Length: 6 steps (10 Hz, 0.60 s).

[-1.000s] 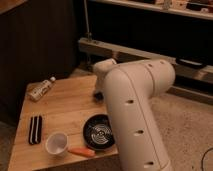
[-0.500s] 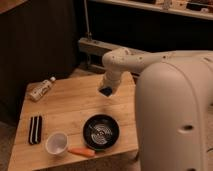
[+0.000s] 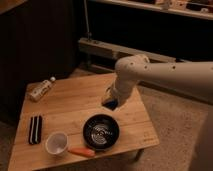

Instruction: Place the white sponge in the ceramic bowl

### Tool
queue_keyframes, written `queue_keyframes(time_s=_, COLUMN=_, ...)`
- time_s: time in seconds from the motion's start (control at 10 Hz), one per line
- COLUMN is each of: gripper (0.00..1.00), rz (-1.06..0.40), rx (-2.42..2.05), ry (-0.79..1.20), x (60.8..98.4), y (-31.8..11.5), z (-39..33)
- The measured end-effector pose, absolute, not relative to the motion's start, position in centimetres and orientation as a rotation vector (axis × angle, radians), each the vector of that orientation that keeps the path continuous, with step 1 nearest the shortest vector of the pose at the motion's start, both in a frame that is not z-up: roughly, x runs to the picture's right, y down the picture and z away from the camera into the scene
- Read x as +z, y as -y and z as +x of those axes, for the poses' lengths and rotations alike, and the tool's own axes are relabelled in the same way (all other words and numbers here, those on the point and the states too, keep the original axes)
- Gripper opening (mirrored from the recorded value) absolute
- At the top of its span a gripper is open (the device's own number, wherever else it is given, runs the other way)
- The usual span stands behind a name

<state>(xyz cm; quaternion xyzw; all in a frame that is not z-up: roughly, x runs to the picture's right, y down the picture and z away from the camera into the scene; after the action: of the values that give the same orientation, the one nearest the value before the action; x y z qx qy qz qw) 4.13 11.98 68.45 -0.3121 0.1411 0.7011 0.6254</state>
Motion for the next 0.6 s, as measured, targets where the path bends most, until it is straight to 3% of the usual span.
queue_keyframes(time_s=0.2, gripper=0.05, rz=-0.772, rx=1.524, ry=-0.327, x=66.4, y=-16.9, z=3.1)
queue_keyframes(time_s=0.6, gripper=0.51, rz=-0.804, rx=1.23, ry=-0.358, x=64.7, y=-27.0, z=-0.9)
